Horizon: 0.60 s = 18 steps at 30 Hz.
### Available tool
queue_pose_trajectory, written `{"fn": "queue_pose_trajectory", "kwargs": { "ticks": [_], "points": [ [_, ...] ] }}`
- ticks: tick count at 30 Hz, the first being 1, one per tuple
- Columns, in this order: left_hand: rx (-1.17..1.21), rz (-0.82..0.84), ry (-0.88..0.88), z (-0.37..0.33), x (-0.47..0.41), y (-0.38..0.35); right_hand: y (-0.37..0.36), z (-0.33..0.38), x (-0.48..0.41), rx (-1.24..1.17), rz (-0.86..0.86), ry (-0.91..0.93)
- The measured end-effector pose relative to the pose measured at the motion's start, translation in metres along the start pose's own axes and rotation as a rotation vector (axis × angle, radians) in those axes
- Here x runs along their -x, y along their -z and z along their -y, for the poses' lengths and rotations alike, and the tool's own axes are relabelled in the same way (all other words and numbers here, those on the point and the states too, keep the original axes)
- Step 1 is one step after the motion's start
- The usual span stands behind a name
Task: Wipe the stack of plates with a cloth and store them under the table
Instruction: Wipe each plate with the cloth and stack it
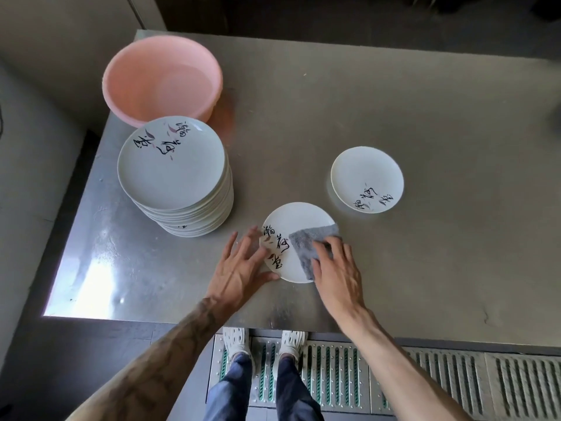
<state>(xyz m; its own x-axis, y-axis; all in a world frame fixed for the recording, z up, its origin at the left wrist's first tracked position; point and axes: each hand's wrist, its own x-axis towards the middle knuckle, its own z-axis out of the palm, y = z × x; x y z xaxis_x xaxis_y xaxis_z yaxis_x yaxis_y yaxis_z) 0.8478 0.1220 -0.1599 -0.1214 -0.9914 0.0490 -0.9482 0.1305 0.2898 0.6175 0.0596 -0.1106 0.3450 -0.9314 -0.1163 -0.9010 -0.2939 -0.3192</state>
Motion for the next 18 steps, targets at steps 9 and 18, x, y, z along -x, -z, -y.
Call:
{"fn": "queue_pose_trajectory", "kwargs": {
  "ticks": [9,18],
  "points": [
    [-0.05,0.018,-0.037,-0.004,0.007,0.001,0.0,-0.003,0.002,-0.031,0.004,0.01],
    [-0.04,-0.068,0.019,-0.01,0.008,-0.001,-0.009,0.013,0.016,-0.074,-0.019,0.058]
  ]
}}
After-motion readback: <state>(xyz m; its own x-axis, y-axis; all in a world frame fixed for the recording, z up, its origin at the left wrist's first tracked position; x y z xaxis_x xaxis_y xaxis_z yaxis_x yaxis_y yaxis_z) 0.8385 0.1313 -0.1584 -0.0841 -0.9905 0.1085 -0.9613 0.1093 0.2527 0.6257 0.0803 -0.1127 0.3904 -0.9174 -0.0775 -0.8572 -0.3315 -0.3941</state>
